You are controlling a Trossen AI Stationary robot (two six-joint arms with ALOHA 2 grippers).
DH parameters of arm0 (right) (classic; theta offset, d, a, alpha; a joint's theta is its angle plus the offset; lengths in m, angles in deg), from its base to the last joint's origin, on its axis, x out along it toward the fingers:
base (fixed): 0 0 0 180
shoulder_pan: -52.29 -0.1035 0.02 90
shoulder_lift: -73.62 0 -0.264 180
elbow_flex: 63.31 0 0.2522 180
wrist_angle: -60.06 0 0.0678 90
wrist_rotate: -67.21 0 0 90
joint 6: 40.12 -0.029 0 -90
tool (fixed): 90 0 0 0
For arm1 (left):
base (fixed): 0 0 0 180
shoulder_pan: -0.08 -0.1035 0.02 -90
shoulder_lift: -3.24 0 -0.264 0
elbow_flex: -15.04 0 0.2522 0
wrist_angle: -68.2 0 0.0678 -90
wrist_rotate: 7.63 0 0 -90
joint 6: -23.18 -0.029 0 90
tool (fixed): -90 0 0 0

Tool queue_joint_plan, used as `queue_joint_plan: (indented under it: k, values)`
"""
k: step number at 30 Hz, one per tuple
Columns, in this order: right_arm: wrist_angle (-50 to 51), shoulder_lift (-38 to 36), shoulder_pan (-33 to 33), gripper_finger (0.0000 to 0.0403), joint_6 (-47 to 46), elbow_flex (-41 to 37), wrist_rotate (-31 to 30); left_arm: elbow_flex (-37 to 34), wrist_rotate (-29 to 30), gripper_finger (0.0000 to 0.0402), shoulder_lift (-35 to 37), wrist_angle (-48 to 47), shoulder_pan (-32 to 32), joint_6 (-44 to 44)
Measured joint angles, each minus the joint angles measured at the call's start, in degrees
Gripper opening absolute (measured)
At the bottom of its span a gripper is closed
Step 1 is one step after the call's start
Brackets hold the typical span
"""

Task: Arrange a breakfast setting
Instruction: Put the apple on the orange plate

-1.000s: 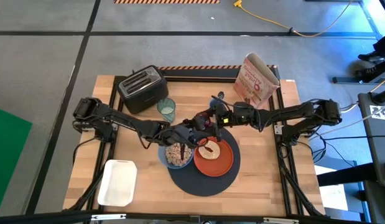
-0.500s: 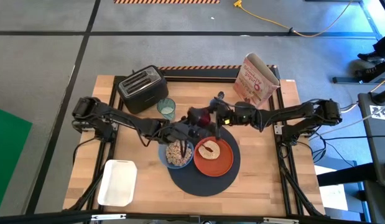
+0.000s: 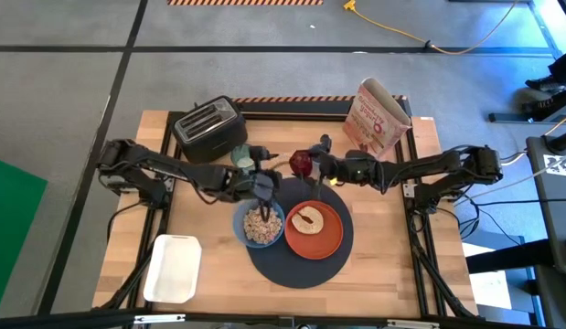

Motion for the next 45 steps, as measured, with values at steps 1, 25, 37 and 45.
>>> queue_joint_plan:
  k: [1,25,37,45]
  values:
    - [-0.76,0.0,0.0,0.0302,0.82,-0.83,0.02,0.01,-2.77,0.04,0.63,-2.18,-0.68,3.29]
    - [-23.6,0.02,-10.24,0.0307,22.94,-11.43,-12.46,-0.03,-33.56,0.019,-0.76,26.41,-6.08,7.86]
    - [-24.09,0.13,-10.23,0.0308,22.27,-11.58,-12.44,0.06,-33.97,0.0102,-2.89,29.83,-6.74,7.64]
    - [-24.33,0.13,-10.23,0.0308,22.0,-11.54,-12.15,0.06,-33.22,0.0013,-2.89,29.81,-7.08,7.95]
